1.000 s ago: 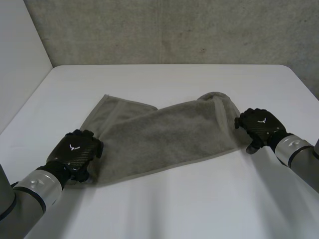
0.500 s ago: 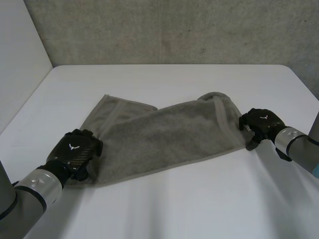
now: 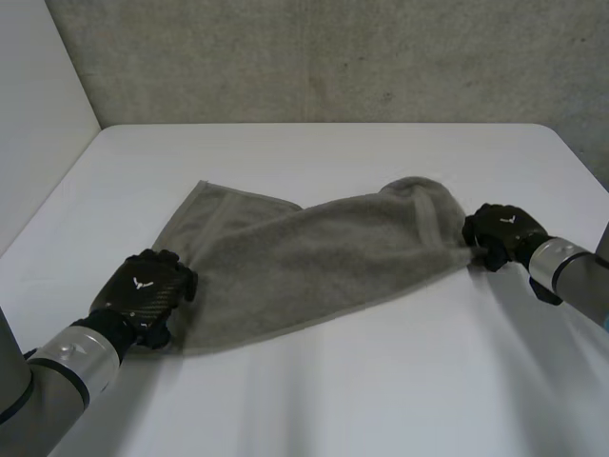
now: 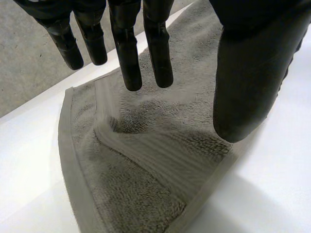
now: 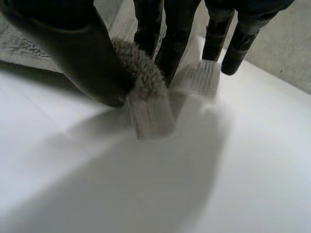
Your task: Fold the towel.
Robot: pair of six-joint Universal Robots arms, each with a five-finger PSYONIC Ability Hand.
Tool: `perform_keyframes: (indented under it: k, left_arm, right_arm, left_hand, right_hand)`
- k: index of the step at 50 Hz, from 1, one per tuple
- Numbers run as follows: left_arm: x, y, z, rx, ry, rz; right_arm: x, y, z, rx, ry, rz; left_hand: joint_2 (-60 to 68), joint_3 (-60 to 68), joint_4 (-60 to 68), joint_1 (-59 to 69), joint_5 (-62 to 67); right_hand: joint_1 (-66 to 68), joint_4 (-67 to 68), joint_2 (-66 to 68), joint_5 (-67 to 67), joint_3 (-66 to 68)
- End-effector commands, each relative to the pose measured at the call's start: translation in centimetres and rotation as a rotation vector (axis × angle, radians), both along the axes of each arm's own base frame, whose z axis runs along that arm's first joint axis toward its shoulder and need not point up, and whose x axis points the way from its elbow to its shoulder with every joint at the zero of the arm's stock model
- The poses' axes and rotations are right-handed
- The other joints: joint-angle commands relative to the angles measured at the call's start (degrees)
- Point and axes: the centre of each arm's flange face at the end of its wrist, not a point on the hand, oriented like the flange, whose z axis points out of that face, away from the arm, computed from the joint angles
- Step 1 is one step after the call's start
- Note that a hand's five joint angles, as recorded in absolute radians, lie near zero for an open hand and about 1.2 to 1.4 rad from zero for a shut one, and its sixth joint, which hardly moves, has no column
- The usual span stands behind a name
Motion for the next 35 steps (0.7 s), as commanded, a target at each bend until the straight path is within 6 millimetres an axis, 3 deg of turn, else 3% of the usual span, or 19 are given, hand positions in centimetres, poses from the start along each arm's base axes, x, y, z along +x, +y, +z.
perform_keyframes:
  k: [1, 11, 14, 16, 25, 35]
  left_arm:
    - [0.0, 0.0, 0.0, -0.001, 0.001, 0.0]
    - [0.0, 0.0, 0.1, -0.003, -0.001, 0.001]
    - [0.0, 0.2, 0.0, 0.001, -0.004, 0.001]
    - [-0.1, 0.5, -0.1, 0.004, -0.012, 0.0]
    - [-0.1, 0.9, -0.7, 0.02, -0.025, -0.007]
    - [0.5, -0.3, -1.8, 0.037, -0.066, 0.044]
  right_arm:
    - [0.4, 0.5, 1.3, 0.005, -0.066, 0.024]
    - [0.3, 1.6, 1.8, 0.035, -0.077, 0.032]
    - [0.1, 2.4, 2.2, 0.061, -0.083, 0.029]
    - [-0.2, 2.8, 2.3, 0.069, -0.085, 0.02]
    - [-0.2, 3.0, 2.2, 0.079, -0.084, 0.02]
    - [0.2, 3.5, 1.9, 0.09, -0.085, 0.046]
  left_hand:
    - [-2.1, -3.0, -3.4, -2.2, -0.1]
    - [-3.2, -3.0, -3.4, -3.4, -1.3]
    - [-10.0, -3.0, -3.4, -10.2, -8.0]
    - [-21.4, -3.0, -3.4, -21.5, -19.4]
    - [-22.9, -3.0, -3.4, -23.1, -20.9]
    - [-21.7, -3.0, -3.4, -21.9, -19.8]
  right_hand:
    - [2.4, -4.4, 3.3, 9.8, -2.5]
    - [2.4, -4.4, 3.3, 9.8, -2.5]
    - [2.4, -4.4, 3.3, 9.8, -2.5]
    - [2.4, -4.4, 3.3, 9.8, -2.5]
    - [2.4, -4.4, 3.3, 9.8, -2.5]
    - [2.4, -4.4, 3.3, 9.8, -2.5]
